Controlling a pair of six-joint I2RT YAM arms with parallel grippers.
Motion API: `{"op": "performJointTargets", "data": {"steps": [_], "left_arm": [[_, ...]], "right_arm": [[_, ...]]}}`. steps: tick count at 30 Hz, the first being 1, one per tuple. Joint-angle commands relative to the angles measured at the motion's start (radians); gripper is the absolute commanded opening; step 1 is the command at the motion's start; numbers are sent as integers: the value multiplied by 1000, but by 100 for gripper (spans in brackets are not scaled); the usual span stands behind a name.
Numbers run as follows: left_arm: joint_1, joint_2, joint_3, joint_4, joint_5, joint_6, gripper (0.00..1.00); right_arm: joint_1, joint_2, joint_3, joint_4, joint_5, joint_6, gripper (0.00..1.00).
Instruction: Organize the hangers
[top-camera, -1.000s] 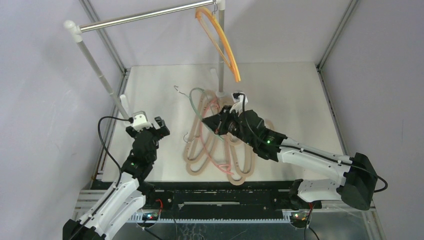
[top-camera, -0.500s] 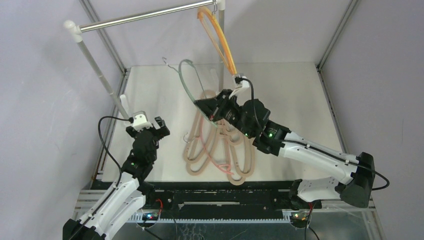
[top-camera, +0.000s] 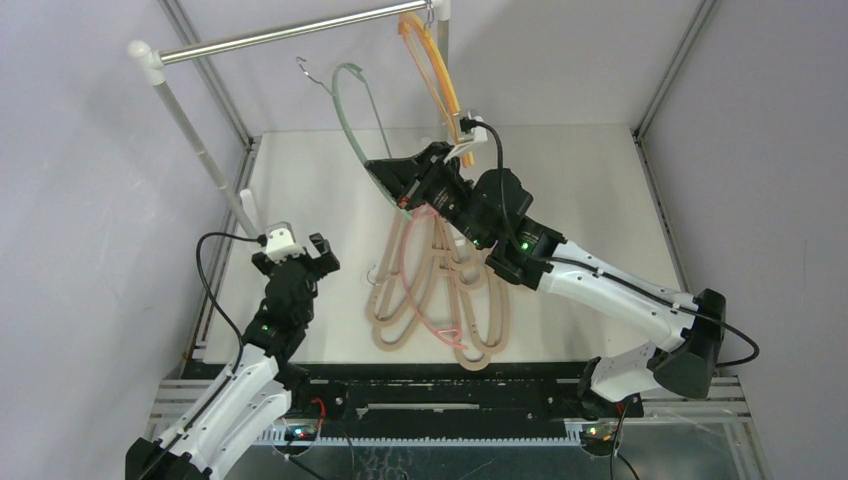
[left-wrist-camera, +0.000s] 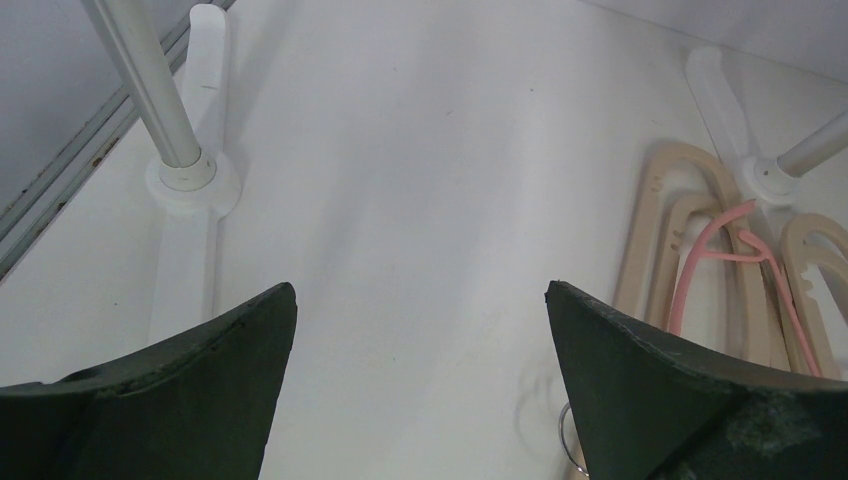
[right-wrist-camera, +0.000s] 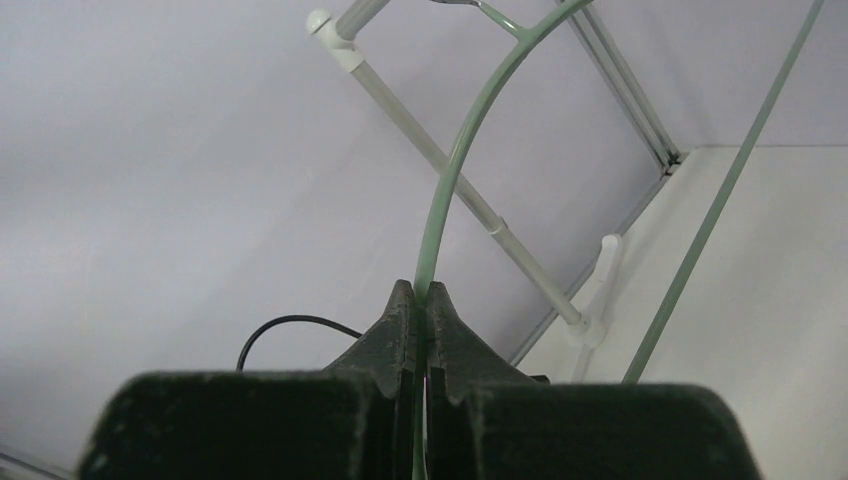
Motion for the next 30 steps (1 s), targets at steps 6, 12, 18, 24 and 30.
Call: {"op": "performJointTargets", "data": {"steps": [6, 12, 18, 24, 30], "left_arm": [[-4, -8, -5, 37, -8, -1, 100], [-4, 4, -4, 44, -8, 0, 99], [-4, 7, 0, 43, -9, 3, 99], [-5, -12, -5, 38, -8, 2, 100], [-5, -13, -3, 35, -6, 2, 99]], "right_arm": [[-32, 11, 69, 132, -31, -8, 0], [-53, 22, 77, 159, -61, 17, 0], [-63, 29, 100, 173, -58, 16, 0], [-95, 96, 168, 186, -65, 30, 0], [-120, 150, 203, 208, -56, 59, 0]]}}
